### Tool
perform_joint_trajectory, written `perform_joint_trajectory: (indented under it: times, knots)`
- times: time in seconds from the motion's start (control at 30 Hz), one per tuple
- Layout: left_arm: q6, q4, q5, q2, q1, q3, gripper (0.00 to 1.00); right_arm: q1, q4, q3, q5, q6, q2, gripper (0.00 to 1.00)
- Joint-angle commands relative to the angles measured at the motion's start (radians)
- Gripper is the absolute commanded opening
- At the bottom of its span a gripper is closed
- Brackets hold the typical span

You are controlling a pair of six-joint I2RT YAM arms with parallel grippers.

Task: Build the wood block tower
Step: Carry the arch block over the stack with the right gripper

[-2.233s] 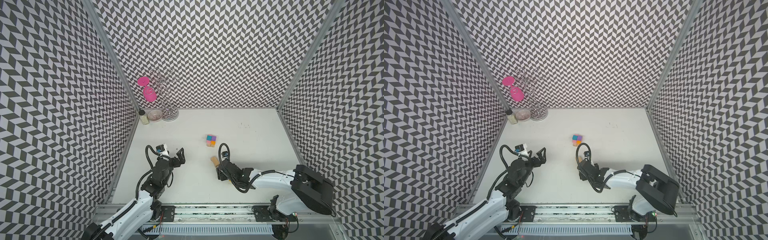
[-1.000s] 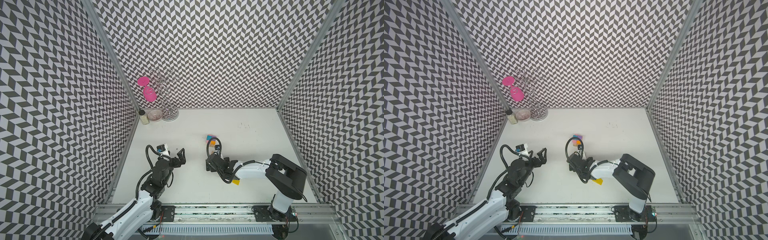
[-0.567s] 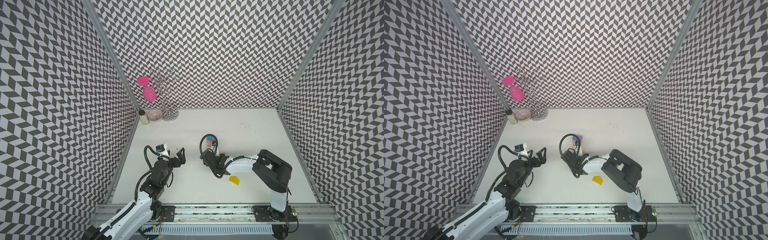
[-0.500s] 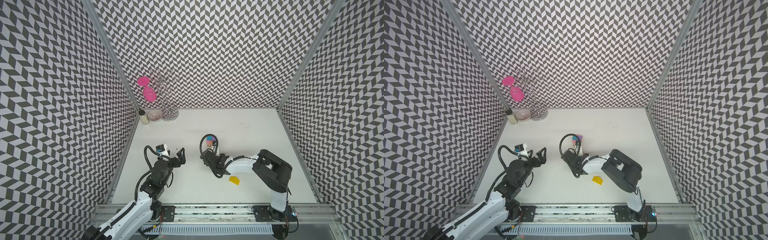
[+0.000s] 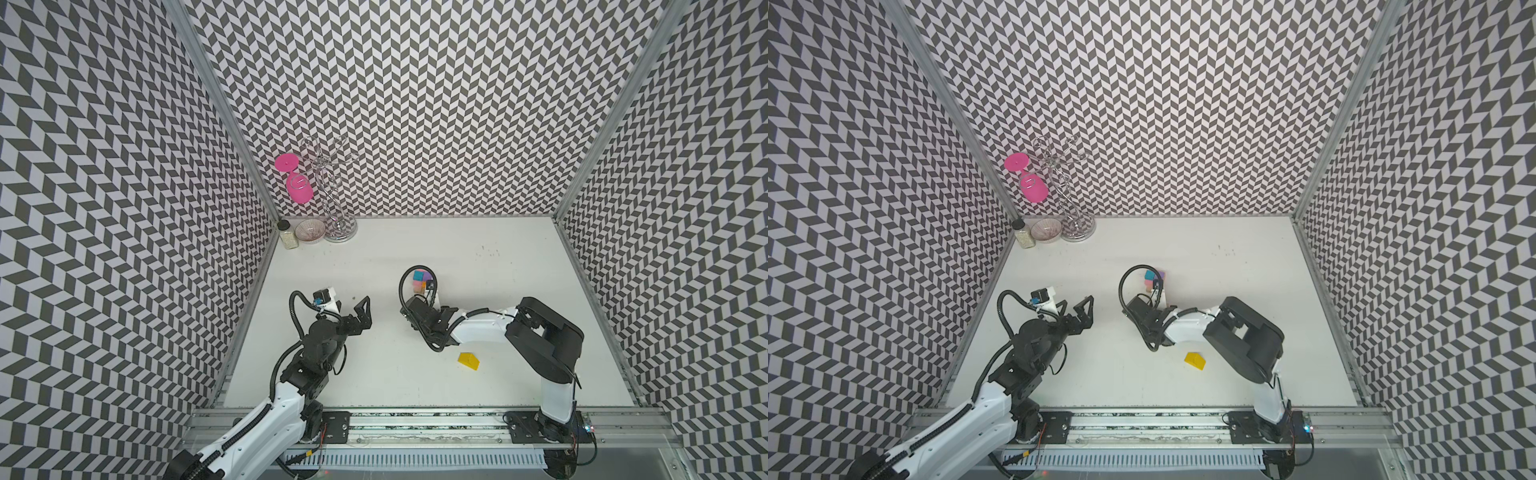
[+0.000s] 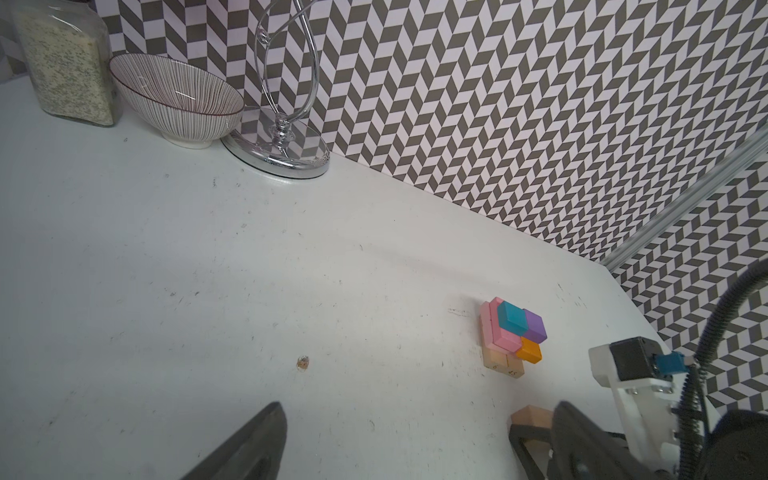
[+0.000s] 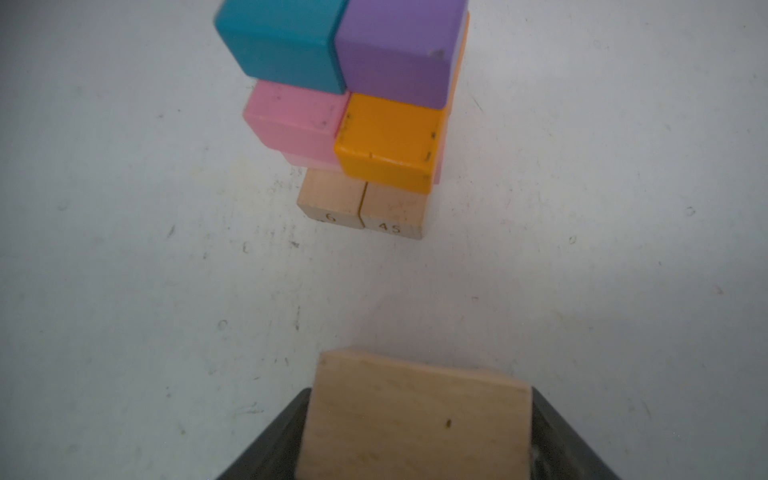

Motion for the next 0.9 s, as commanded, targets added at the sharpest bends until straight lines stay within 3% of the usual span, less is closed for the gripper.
perform_joint_trajectory:
  times: [0.0, 0.6, 0.77, 0.87]
  knots:
    - [-0.001, 0.016, -0.005, -0.007, 0.006, -0.016, 1.0, -0.008, -0.064, 0.008, -0.034, 0.025, 0.032, 0.69]
    - [0.007, 0.022, -0.04, 0.015, 0.008, -0.013, 1.0, -0.017, -0.079, 0.071, -0.021, -0.001, 0.049, 0.67]
    - [0.006, 0.023, -0.037, 0.017, 0.009, -0.013, 1.0, -0.018, -0.091, 0.083, -0.011, -0.004, 0.043, 0.5]
    - [0.009, 0.028, -0.037, 0.019, 0.008, -0.015, 1.0, -0.017, -0.107, 0.088, -0.003, -0.006, 0.027, 0.48]
